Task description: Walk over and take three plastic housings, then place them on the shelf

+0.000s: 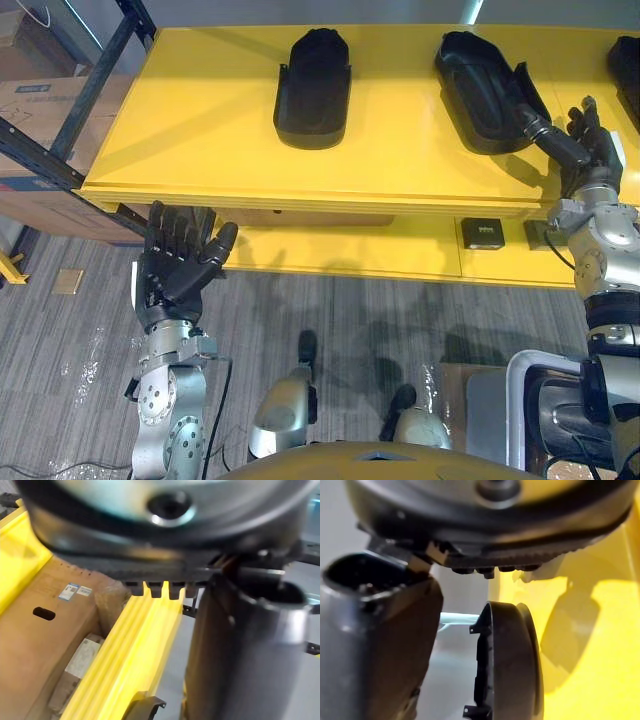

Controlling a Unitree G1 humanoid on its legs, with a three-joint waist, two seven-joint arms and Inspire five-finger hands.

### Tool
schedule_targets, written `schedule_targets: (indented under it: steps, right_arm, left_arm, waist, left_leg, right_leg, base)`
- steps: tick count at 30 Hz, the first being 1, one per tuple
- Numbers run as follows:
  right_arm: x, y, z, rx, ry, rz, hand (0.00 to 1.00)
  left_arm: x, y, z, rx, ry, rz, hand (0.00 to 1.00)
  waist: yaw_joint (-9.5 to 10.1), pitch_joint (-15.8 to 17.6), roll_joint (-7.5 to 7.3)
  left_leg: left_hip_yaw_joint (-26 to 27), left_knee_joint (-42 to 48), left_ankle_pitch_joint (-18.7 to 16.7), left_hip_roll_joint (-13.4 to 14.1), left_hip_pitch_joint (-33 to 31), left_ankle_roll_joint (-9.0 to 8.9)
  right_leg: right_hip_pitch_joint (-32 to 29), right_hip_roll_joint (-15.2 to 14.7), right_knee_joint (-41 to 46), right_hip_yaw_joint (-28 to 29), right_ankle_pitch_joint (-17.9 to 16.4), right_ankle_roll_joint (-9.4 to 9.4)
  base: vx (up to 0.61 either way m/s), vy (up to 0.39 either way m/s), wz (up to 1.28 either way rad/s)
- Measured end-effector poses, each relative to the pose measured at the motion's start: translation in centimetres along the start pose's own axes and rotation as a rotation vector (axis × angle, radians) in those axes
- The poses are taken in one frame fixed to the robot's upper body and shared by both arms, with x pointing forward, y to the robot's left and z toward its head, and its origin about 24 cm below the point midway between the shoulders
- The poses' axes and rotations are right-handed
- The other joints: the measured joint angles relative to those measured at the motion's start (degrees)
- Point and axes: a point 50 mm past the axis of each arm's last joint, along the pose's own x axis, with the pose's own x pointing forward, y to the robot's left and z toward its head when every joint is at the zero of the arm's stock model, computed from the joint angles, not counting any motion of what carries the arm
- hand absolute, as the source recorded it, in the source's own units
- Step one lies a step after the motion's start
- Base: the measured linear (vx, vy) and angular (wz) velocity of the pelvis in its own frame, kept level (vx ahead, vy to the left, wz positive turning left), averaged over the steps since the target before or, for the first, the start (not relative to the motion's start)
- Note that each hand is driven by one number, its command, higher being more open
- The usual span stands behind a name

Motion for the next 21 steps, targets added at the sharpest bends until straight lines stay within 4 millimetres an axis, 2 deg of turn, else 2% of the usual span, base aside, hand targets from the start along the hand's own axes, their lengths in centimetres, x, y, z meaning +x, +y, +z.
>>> schedule_targets:
  steps: [17, 21]
  right_arm:
    - [-1.7, 0.2, -1.3, -0.023, 0.005, 0.088, 1.00]
    - [-2.6, 0.7, -2.1, -0.017, 0.016, 0.124, 1.00]
  left_arm:
    - [0.1, 0.3, 0.4, 0.034, -0.007, -0.027, 1.00]
    - [0.1, 0.3, 0.4, 0.036, -0.007, -0.030, 1.00]
  waist:
    - [0.18, -0.10, -0.89]
    - [0.15, -0.67, -1.90]
  left_leg:
    - [-0.05, -0.01, -0.01, -0.02, 0.13, 0.00]
    - [-0.16, -0.01, -0.07, 0.03, 0.13, -0.08]
  right_leg:
    - [0.22, 0.07, -0.06, -0.10, -0.02, -0.03]
    - [0.27, 0.07, -0.08, -0.19, -0.06, -0.10]
  base:
    - [0.00, 0.000, 0.00]
    - [0.00, 0.000, 0.00]
